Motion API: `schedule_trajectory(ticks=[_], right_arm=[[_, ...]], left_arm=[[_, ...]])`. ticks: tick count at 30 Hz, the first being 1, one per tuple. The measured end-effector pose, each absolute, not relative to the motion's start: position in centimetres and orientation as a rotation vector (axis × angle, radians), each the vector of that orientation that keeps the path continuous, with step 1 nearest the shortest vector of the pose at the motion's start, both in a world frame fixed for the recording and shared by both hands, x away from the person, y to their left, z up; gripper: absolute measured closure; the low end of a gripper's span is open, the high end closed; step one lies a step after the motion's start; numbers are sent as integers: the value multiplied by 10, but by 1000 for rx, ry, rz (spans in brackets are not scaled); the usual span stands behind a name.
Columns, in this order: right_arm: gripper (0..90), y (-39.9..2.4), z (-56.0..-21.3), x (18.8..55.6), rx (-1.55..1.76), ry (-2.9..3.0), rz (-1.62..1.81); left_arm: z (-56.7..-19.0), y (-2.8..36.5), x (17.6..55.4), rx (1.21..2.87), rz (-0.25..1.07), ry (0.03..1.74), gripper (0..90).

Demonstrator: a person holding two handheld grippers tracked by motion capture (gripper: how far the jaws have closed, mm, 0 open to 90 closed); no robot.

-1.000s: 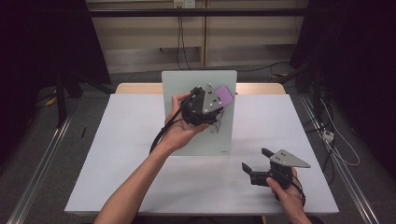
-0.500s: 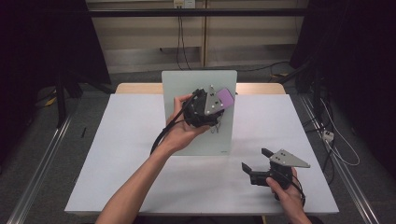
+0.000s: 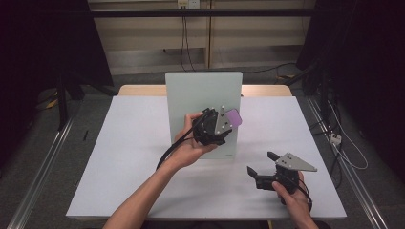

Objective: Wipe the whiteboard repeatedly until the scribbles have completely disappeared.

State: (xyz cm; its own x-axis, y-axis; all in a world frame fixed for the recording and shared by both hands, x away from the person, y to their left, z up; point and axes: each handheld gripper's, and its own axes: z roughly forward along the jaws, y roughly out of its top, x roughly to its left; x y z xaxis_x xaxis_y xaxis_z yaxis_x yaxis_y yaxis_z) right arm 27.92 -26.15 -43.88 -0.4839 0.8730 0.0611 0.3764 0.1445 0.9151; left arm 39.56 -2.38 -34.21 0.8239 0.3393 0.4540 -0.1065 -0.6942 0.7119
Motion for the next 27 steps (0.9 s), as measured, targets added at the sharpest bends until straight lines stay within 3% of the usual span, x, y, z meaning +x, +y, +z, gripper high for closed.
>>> schedule_trajectory(ticks=[11, 27], right_arm=[[63, -262, -439, 279, 1187, 1933, 1316], [64, -262, -439, 280, 1186, 1935, 1319]], left_arm=[[-338, -25, 397, 2225, 725, 173, 410], [-293, -12, 416, 2158, 785, 219, 410]])
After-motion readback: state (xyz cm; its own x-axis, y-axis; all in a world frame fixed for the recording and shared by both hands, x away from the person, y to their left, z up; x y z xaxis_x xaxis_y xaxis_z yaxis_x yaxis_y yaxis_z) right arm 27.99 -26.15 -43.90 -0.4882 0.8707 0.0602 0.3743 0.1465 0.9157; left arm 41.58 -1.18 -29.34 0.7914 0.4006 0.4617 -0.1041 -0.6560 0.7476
